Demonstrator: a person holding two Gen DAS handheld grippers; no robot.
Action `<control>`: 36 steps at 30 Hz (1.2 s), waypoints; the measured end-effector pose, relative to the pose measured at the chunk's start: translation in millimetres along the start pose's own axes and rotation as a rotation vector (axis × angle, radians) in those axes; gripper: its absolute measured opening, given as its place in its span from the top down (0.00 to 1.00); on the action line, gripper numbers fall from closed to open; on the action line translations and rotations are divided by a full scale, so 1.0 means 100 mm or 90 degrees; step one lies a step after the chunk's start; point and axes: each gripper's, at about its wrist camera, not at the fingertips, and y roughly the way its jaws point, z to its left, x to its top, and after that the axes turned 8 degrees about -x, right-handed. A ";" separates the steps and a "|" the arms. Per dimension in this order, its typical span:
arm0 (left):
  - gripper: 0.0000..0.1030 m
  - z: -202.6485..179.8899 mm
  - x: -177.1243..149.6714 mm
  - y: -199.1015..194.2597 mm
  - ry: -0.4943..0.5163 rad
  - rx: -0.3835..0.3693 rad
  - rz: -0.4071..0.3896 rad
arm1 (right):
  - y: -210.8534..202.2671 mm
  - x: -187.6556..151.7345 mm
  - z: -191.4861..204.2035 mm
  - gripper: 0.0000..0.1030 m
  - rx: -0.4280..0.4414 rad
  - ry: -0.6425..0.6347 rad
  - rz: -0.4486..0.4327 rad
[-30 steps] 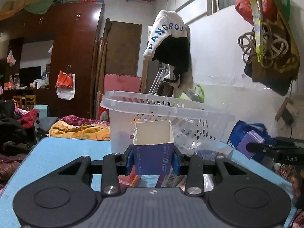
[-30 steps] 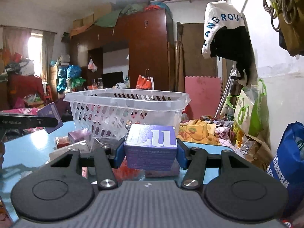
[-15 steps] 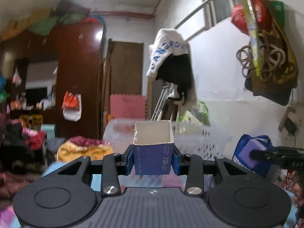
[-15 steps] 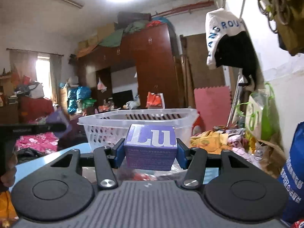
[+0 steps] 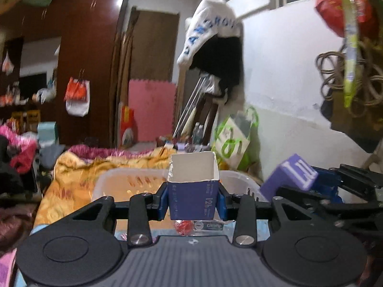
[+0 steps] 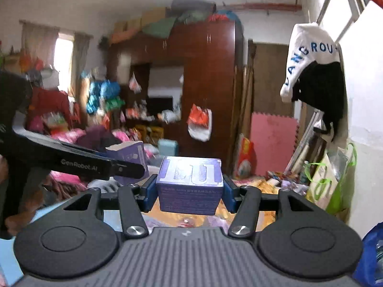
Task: Organize objects
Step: 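Carry the Lu box and blue carton over the basket and release both, then grasp the foil-wrapped box with the right tool while the left tool grasps the red box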
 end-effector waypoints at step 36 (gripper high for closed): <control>0.14 0.86 -1.33 -0.23 -0.046 0.061 0.145 | 0.28 -1.21 -0.54 0.05 -0.016 0.119 0.223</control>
